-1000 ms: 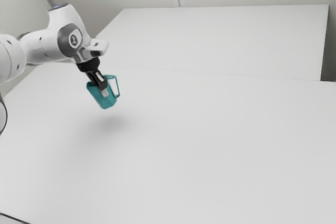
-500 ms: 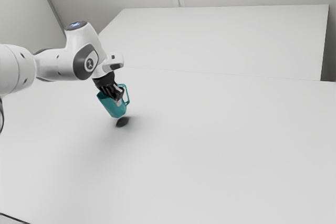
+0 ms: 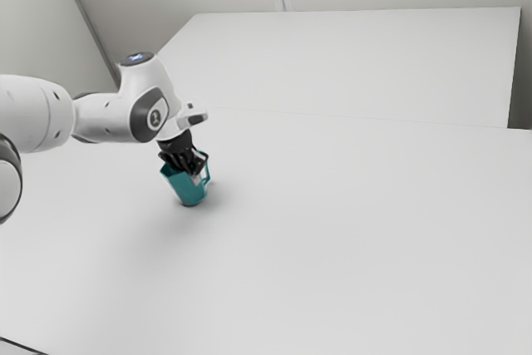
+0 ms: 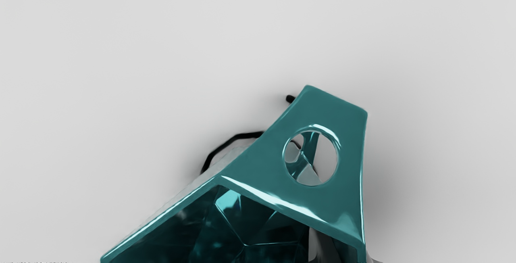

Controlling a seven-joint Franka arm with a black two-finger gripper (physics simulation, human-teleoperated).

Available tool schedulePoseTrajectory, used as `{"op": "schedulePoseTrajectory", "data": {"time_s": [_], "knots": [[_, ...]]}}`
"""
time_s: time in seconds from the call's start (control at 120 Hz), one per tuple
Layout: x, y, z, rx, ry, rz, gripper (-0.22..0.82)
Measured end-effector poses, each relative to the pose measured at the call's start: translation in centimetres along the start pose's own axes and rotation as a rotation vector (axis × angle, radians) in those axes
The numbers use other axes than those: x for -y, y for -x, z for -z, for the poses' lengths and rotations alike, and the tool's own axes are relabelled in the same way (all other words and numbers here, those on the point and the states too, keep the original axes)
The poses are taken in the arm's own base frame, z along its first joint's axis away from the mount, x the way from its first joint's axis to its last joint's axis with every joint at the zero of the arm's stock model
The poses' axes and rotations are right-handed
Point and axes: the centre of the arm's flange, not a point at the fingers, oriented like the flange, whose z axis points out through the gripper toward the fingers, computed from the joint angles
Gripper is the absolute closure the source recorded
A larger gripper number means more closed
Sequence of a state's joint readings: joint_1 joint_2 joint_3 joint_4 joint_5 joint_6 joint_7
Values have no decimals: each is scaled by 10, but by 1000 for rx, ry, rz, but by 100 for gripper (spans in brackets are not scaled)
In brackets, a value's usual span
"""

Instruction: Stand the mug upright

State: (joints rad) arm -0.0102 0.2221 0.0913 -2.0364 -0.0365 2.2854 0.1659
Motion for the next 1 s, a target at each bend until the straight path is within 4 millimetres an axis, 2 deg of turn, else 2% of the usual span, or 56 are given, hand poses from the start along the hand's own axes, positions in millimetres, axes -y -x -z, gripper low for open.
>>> {"op": "schedulePoseTrajectory", "data": {"time_s": [0.075,0.242,0.333,0.442,0.567,0.658,1.0], "knots": [[-1,0,-2,2,1,16,74],[-10,-2,2,-5,10,25,40],[-11,-2,10,-16,11,32,26],[-12,-1,25,-29,3,31,15],[-12,1,45,-43,-6,26,9],[-12,0,71,-64,-8,22,6],[-2,-39,197,-101,-1,16,1]]}}
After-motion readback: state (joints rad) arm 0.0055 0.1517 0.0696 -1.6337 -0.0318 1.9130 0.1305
